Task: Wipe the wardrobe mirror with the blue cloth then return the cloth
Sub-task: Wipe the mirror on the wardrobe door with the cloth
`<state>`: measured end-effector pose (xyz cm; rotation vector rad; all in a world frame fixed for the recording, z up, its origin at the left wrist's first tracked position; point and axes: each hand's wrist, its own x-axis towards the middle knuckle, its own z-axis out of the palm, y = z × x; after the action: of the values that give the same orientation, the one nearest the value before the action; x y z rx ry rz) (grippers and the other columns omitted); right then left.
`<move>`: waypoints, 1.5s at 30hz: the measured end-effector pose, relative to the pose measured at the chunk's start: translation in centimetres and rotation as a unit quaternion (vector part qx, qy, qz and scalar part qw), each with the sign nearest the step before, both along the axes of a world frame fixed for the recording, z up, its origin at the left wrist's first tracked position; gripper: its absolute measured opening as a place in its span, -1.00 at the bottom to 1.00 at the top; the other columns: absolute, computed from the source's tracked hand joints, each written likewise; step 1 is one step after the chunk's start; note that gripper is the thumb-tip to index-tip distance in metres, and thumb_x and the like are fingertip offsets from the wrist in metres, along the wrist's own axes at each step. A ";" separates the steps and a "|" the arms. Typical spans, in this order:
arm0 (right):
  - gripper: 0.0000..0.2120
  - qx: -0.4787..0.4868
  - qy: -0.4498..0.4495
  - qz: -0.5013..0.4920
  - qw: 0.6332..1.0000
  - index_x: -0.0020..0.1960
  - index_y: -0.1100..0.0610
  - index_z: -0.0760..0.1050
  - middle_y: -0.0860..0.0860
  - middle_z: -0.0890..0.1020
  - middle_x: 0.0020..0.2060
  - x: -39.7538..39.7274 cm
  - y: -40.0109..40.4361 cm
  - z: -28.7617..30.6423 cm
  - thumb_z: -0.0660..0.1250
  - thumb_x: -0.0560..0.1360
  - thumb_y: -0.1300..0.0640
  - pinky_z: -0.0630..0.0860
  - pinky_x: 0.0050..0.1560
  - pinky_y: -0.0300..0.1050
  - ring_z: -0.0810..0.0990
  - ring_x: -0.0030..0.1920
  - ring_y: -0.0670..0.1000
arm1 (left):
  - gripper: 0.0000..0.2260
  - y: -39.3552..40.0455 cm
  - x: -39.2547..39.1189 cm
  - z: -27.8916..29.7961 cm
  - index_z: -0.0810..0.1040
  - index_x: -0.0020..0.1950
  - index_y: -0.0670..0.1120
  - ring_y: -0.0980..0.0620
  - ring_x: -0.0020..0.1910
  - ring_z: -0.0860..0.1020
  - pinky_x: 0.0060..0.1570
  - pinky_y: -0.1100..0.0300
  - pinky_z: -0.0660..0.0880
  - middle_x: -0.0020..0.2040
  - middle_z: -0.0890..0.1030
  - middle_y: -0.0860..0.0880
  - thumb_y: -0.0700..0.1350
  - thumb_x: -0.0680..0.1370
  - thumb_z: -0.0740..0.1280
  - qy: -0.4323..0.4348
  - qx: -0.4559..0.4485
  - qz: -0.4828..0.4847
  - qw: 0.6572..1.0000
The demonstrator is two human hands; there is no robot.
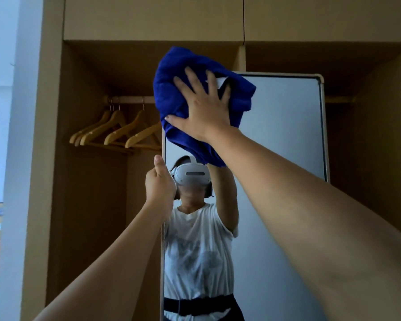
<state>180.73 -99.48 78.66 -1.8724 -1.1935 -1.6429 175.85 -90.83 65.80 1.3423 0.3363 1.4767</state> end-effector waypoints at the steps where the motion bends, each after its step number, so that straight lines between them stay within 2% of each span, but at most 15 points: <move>1: -0.24 -0.002 -0.006 0.003 1.000 0.53 -0.12 0.02 -0.07 -0.03 0.55 -0.1 0.1 -0.2 0.15 0.44 -0.37 -0.10 0.38 0.40 -0.10 0.52 0.20 | -0.56 0.0 0.0 0.0 0.25 -0.34 -0.08 0.06 -0.45 0.27 -0.39 0.15 0.23 -0.44 0.28 -0.01 0.17 0.62 0.01 -0.008 -0.006 -0.005 1.000; 5: -0.26 -0.026 -0.051 0.014 0.998 0.53 -0.13 0.06 -0.09 0.02 0.54 0.2 -0.3 -2.0 0.14 0.44 -0.37 -0.07 0.38 0.39 -0.07 0.52 0.18 | -0.56 0.0 0.1 -0.1 0.30 -0.33 -0.07 0.08 -0.49 0.23 -0.44 0.16 0.19 -0.46 0.27 0.02 0.18 0.61 0.02 -0.024 -0.020 -0.037 0.999; 7: -0.26 -0.046 -0.078 0.025 0.996 0.52 -0.12 0.09 -0.09 0.04 0.54 0.8 -0.5 -4.0 0.15 0.42 -0.37 -0.06 0.37 0.39 -0.05 0.52 0.18 | -0.60 0.0 -0.2 -0.2 0.41 -0.26 -0.05 0.11 -0.45 0.32 -0.43 0.20 0.26 -0.40 0.37 0.02 0.14 0.63 0.02 -0.044 -0.008 -0.066 0.997; 10: -0.27 -0.045 -0.097 0.041 0.993 0.51 -0.09 0.15 -0.06 0.11 0.53 1.6 -0.5 -8.1 0.16 0.42 -0.34 -0.04 0.36 0.38 0.00 0.51 0.18 | -0.69 -0.4 -0.8 -0.3 0.51 -0.09 -0.01 0.11 -0.23 0.55 -0.29 0.25 0.48 -0.20 0.59 0.00 0.05 0.66 0.05 -0.073 0.023 -0.143 0.987; 13: -0.31 -0.019 -0.079 0.049 0.996 0.50 -0.07 0.19 -0.05 0.15 0.52 1.8 -0.5 -11.4 0.15 0.44 -0.32 -0.01 0.35 0.36 0.03 0.50 0.17 | -0.75 -0.9 -1.5 -0.7 0.49 -0.07 0.02 0.13 -0.26 0.57 -0.43 0.33 0.49 -0.18 0.61 0.02 -0.02 0.66 0.06 -0.059 0.013 -0.146 0.987; 15: -0.32 -0.007 -0.062 0.051 0.997 0.50 -0.06 0.21 -0.04 0.17 0.52 1.7 -0.6 -12.9 0.14 0.45 -0.32 -0.01 0.34 0.35 0.04 0.49 0.17 | -0.75 -0.9 -1.9 -1.2 0.52 -0.04 0.00 0.08 -0.20 0.60 -0.35 0.27 0.51 -0.16 0.63 0.00 0.01 0.65 0.08 -0.051 -0.005 -0.169 0.984; 18: -0.31 -0.011 -0.046 0.049 0.998 0.49 -0.05 0.22 -0.03 0.17 0.52 1.6 -0.5 -15.3 0.15 0.45 -0.33 0.02 0.33 0.37 0.05 0.49 0.17 | -0.70 -0.4 -2.7 -2.9 0.59 0.05 -0.01 -0.03 0.01 0.63 -0.03 0.07 0.57 -0.03 0.68 -0.05 0.08 0.62 0.11 -0.017 -0.018 -0.205 0.978; 24: -0.31 -0.096 -0.072 0.056 0.991 0.49 -0.03 0.23 -0.02 0.19 0.51 2.5 -0.9 -22.2 0.19 0.45 -0.31 0.06 0.31 0.39 0.09 0.48 0.20 | -0.71 0.2 -2.6 -11.3 0.57 0.06 -0.04 -0.14 0.06 0.60 0.11 -0.11 0.51 0.06 0.64 -0.15 0.03 0.63 0.09 0.044 -0.090 -0.188 0.977; 27: -0.31 -0.117 -0.074 0.050 0.989 0.49 -0.02 0.24 -0.01 0.20 0.51 3.1 -1.4 -25.5 0.19 0.45 -0.31 0.06 0.32 0.37 0.13 0.46 0.21 | -0.76 -0.1 -2.2 -14.0 0.51 -0.10 -0.09 -0.21 -0.13 0.52 -0.12 -0.01 0.50 -0.14 0.58 -0.18 -0.12 0.64 0.09 0.073 -0.106 -0.149 0.981; 30: -0.31 -0.132 -0.076 0.058 0.987 0.49 -0.02 0.24 -0.02 0.20 0.51 3.9 -2.3 -26.6 0.20 0.45 -0.29 0.07 0.31 0.38 0.14 0.46 0.21 | -0.68 -1.2 -1.8 -14.6 0.45 -0.25 -0.05 -0.02 -0.34 0.44 -0.39 0.13 0.42 -0.38 0.52 -0.03 -0.07 0.67 0.07 0.058 -0.120 -0.107 0.985; 32: -0.31 -0.145 -0.093 0.068 0.983 0.49 -0.02 0.24 -0.01 0.21 0.51 4.7 -3.2 -26.1 0.20 0.44 -0.28 0.08 0.31 0.38 0.14 0.47 0.20 | -0.61 -1.7 -1.4 -14.5 0.45 -0.29 -0.06 -0.07 -0.35 0.45 -0.34 0.08 0.43 -0.38 0.51 -0.08 0.08 0.65 0.07 0.042 -0.122 -0.084 0.988; 34: -0.31 -0.149 -0.110 0.070 0.980 0.48 0.00 0.25 0.00 0.24 0.50 5.6 -4.1 -25.3 0.19 0.43 -0.28 0.08 0.30 0.36 0.15 0.46 0.21 | -0.59 -2.0 -1.1 -14.3 0.44 -0.29 -0.07 -0.12 -0.28 0.49 -0.25 0.01 0.48 -0.32 0.52 -0.13 0.11 0.63 0.04 0.037 -0.127 -0.051 0.990; 38: -0.29 -0.071 -0.053 0.054 0.995 0.46 -0.02 0.26 -0.02 0.26 0.48 7.3 -6.1 -23.7 0.21 0.38 -0.28 0.17 0.25 0.40 0.16 0.44 0.20 | -0.67 -2.1 -0.3 -14.1 0.40 -0.11 -0.11 -0.02 -0.23 0.47 -0.25 0.13 0.39 -0.20 0.50 -0.07 0.08 0.64 0.02 0.048 -0.154 0.005 0.987; 42: -0.33 0.039 0.028 0.024 0.999 0.45 0.00 0.29 0.00 0.27 0.48 9.4 -8.4 -22.6 0.19 0.41 -0.26 0.14 0.27 0.41 0.16 0.46 0.19 | -0.66 -1.8 0.0 -14.1 0.45 0.16 -0.12 -0.06 -0.04 0.45 -0.06 0.10 0.34 0.01 0.49 -0.11 0.07 0.64 0.02 0.062 -0.153 0.037 0.986; 45: -0.34 0.106 0.090 0.003 0.990 0.48 -0.01 0.23 -0.01 0.22 0.50 11.0 -10.0 -22.7 0.15 0.45 -0.25 0.09 0.32 0.39 0.10 0.49 0.19 | -0.63 -1.8 -0.1 -14.1 0.46 0.17 -0.15 -0.05 -0.01 0.44 -0.04 0.09 0.33 0.02 0.48 -0.11 0.07 0.64 0.01 0.066 -0.149 0.040 0.986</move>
<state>191.77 -109.45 55.97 -1.8367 -0.9116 -1.4958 175.78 -92.58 51.73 1.1979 0.6761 1.3426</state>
